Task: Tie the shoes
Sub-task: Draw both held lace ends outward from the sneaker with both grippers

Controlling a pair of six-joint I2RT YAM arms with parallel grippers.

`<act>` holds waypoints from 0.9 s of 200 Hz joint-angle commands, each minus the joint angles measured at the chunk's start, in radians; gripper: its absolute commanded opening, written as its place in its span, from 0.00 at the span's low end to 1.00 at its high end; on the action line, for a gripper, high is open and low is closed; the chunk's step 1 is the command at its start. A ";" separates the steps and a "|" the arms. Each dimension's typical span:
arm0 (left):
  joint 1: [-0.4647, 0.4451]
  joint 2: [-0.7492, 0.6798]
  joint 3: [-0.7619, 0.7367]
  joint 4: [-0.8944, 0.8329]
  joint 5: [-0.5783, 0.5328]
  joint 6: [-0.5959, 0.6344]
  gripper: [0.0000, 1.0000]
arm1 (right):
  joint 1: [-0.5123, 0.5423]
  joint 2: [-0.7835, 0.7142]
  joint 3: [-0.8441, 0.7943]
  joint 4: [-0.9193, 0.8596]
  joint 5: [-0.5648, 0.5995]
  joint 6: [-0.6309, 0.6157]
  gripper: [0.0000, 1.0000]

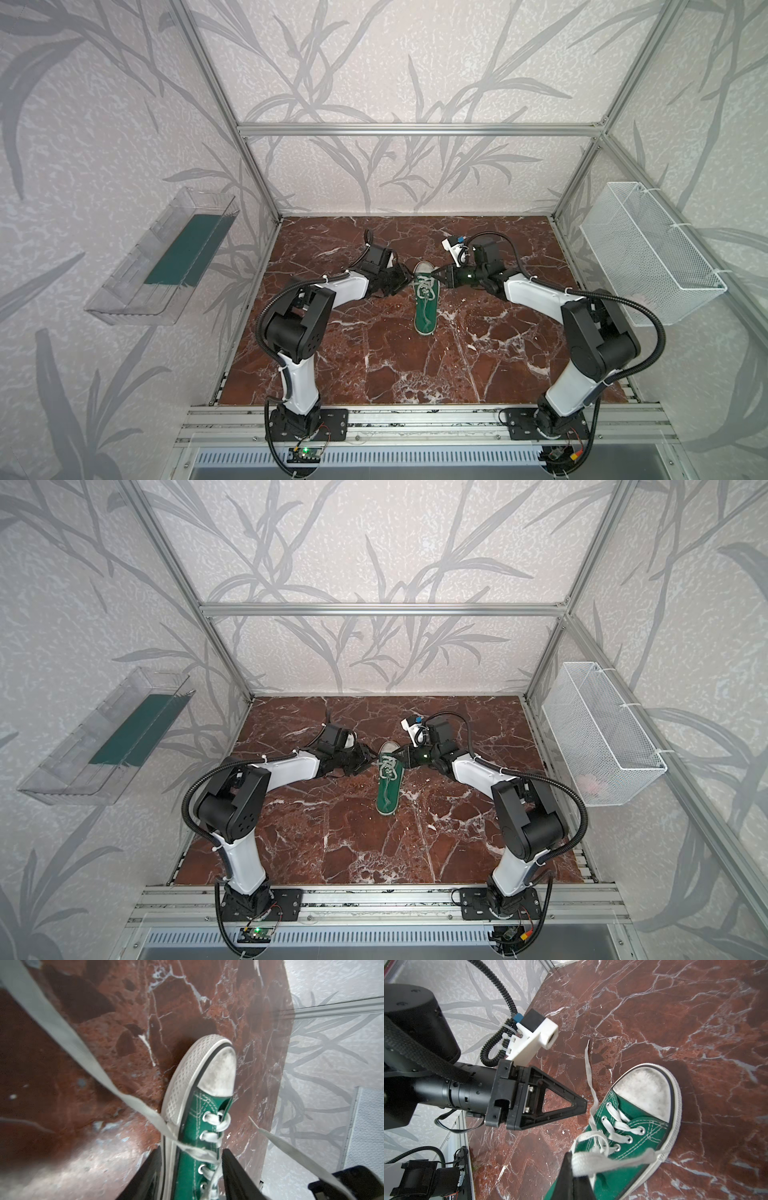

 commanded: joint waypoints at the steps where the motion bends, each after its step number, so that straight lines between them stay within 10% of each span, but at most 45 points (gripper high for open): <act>1: 0.003 0.029 -0.018 0.093 0.029 -0.068 0.49 | 0.000 -0.032 -0.006 -0.009 -0.002 0.001 0.00; 103: -0.001 0.071 -0.023 0.085 0.001 -0.071 0.48 | 0.000 -0.034 -0.009 -0.015 -0.007 0.005 0.00; 180: -0.010 0.091 -0.038 0.167 0.012 -0.112 0.25 | 0.000 -0.031 -0.013 -0.017 -0.011 0.014 0.00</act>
